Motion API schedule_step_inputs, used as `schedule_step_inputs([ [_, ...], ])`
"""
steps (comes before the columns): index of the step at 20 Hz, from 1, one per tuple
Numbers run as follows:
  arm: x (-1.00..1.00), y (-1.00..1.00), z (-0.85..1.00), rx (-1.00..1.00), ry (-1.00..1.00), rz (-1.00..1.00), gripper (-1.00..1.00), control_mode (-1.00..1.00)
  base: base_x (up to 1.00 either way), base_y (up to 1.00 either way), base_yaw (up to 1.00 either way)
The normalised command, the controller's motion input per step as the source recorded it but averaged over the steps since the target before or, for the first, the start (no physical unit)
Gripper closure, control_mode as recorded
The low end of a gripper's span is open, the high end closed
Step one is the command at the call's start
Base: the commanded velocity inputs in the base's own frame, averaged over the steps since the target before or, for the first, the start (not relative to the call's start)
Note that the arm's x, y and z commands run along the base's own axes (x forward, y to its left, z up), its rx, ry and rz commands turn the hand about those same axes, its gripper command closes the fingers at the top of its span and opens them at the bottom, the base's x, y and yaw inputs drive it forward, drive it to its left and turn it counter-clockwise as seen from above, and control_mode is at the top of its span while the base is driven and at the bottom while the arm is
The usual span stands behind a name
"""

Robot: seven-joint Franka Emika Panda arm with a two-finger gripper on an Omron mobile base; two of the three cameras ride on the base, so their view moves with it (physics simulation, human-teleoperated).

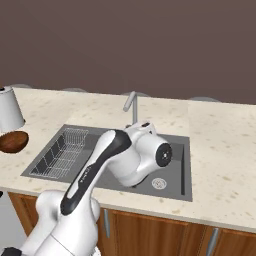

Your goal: Rinse each bowl for a few seconds and place them down in the sink or on the counter.

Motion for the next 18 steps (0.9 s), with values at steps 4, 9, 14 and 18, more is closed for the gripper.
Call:
schedule_step_inputs([
  [4,0.37,-0.18,0.0,0.11,0.0,0.06,-1.0,-1.0,0.0,0.0,0.0],
  [9,0.29,-0.12,-0.01,0.05,-0.01,0.01,-1.0,-1.0,0.0,0.0,0.0],
  [14,0.27,0.0,-0.08,0.0,-0.04,-0.06,-1.0,-1.0,0.0,0.0,0.0],
  [18,0.23,0.0,-0.14,0.0,-0.05,-0.09,-1.0,-1.0,0.0,0.0,0.0],
])
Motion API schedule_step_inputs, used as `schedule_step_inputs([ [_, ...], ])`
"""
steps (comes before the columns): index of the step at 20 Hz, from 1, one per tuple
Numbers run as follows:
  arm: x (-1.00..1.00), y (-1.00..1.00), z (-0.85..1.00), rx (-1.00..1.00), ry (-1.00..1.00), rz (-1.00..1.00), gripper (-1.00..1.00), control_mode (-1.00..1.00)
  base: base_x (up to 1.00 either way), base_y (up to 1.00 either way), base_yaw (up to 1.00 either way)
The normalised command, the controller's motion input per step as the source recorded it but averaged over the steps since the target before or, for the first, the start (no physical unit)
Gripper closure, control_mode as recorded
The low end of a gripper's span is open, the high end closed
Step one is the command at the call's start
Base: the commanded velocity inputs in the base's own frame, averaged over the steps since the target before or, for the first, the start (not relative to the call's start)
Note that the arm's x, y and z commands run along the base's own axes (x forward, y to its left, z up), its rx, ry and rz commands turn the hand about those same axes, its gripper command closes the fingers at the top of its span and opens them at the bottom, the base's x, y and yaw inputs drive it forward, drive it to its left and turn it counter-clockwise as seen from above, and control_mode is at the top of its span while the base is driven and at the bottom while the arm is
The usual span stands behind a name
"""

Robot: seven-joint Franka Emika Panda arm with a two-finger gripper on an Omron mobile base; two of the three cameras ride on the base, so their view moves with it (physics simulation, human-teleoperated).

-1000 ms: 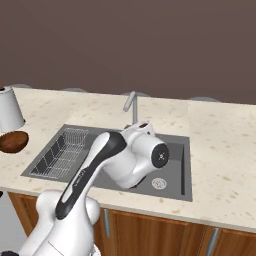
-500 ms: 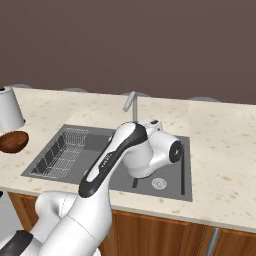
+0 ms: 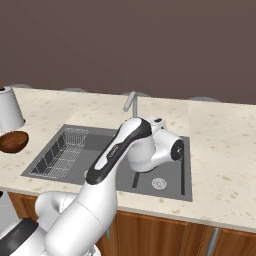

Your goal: Rinse each bowl for a few seconds and place them down in the sink or on the counter.

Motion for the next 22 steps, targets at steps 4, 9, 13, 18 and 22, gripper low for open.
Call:
schedule_step_inputs([
  [4,0.24,0.0,-0.1,0.02,-0.06,-0.08,-1.0,-1.0,0.0,0.0,0.0],
  [9,0.23,-0.01,-0.06,0.07,-0.03,-0.08,-1.0,-1.0,0.0,0.0,0.0],
  [13,0.13,-0.13,-0.01,0.11,0.0,-0.05,-1.0,-1.0,0.0,0.0,0.0],
  [18,0.12,-0.1,-0.09,0.07,0.0,-0.01,-1.0,-1.0,0.0,0.0,0.0],
  [22,0.17,0.0,-0.17,0.0,0.0,0.0,-1.0,-1.0,0.0,0.0,0.0],
])
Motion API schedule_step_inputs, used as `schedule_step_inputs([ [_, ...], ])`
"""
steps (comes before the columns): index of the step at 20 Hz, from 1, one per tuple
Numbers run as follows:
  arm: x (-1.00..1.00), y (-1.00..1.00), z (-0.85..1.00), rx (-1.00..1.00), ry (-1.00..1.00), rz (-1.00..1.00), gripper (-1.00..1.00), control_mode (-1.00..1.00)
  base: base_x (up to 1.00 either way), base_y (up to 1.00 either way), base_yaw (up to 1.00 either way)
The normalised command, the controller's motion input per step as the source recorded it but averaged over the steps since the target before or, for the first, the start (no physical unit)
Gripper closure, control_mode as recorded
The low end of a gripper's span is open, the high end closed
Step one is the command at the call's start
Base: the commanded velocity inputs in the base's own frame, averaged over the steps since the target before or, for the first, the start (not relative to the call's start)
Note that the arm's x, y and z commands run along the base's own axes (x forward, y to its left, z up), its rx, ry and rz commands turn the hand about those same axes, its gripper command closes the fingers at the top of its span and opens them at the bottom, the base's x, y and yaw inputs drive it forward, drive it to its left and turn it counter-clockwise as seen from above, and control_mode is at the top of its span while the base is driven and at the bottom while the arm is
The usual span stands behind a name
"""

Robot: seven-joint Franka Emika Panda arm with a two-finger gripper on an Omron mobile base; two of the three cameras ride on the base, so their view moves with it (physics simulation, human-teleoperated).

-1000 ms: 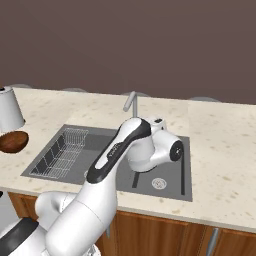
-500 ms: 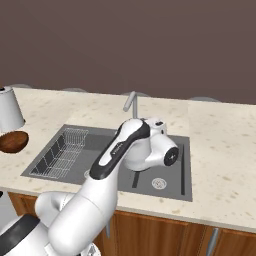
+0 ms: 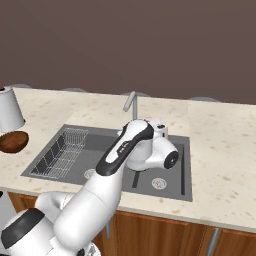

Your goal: Rinse each bowl for a few seconds and place them down in the sink or on the counter.

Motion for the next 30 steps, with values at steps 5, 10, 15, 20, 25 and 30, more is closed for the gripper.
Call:
schedule_step_inputs([
  [5,0.18,0.0,-0.2,0.0,-0.02,0.0,-1.0,-1.0,0.0,0.0,0.0],
  [10,0.17,0.0,-0.18,0.0,-0.01,0.0,-1.0,-1.0,0.0,0.0,0.0],
  [15,0.21,0.0,-0.1,0.0,0.0,0.0,-1.0,-1.0,0.0,0.0,0.0],
  [20,0.27,0.0,-0.07,0.0,0.0,0.0,-1.0,-1.0,0.0,0.0,0.0],
  [25,0.26,0.0,-0.06,0.0,0.0,0.0,-1.0,-1.0,0.0,0.0,0.0],
  [30,0.27,0.0,-0.13,0.0,0.0,0.0,-1.0,-1.0,0.0,0.0,0.0],
])
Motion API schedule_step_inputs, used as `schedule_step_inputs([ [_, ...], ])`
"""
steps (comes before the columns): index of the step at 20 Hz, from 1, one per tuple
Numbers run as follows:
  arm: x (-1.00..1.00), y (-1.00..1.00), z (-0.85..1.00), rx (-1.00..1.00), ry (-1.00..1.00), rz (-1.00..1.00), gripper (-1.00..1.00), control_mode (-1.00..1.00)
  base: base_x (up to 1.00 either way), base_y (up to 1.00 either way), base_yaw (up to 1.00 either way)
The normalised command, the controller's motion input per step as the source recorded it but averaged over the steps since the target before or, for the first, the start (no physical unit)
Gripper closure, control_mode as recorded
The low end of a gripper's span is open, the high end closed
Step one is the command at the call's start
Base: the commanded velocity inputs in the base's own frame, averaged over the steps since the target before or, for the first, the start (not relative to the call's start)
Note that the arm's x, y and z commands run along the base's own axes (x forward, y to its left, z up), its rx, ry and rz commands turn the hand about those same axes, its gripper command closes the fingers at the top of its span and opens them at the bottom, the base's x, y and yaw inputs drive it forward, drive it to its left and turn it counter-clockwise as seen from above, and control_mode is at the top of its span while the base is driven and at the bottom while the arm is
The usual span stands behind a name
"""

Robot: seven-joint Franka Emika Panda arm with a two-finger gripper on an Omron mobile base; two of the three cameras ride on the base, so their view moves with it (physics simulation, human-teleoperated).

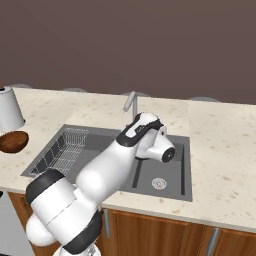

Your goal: Rinse each bowl for a few seconds and place them down in the sink or on the counter.

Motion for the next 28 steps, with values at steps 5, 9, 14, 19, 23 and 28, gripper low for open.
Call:
schedule_step_inputs([
  [5,0.24,0.0,-0.22,0.0,0.0,0.0,-1.0,-1.0,0.0,0.0,0.0],
  [9,0.24,0.0,-0.19,0.0,0.0,0.0,-1.0,-1.0,0.0,0.0,0.0],
  [14,0.27,0.0,-0.14,0.0,0.0,0.0,-1.0,-1.0,0.0,0.0,0.0],
  [19,0.31,0.0,-0.11,0.0,0.0,0.0,-1.0,-1.0,0.0,0.0,0.0],
  [23,0.28,-0.12,-0.12,0.02,0.0,0.0,-1.0,-1.0,0.0,0.0,0.0],
  [28,0.28,-0.16,-0.14,0.03,0.0,0.0,-1.0,-1.0,0.0,0.0,0.0],
])
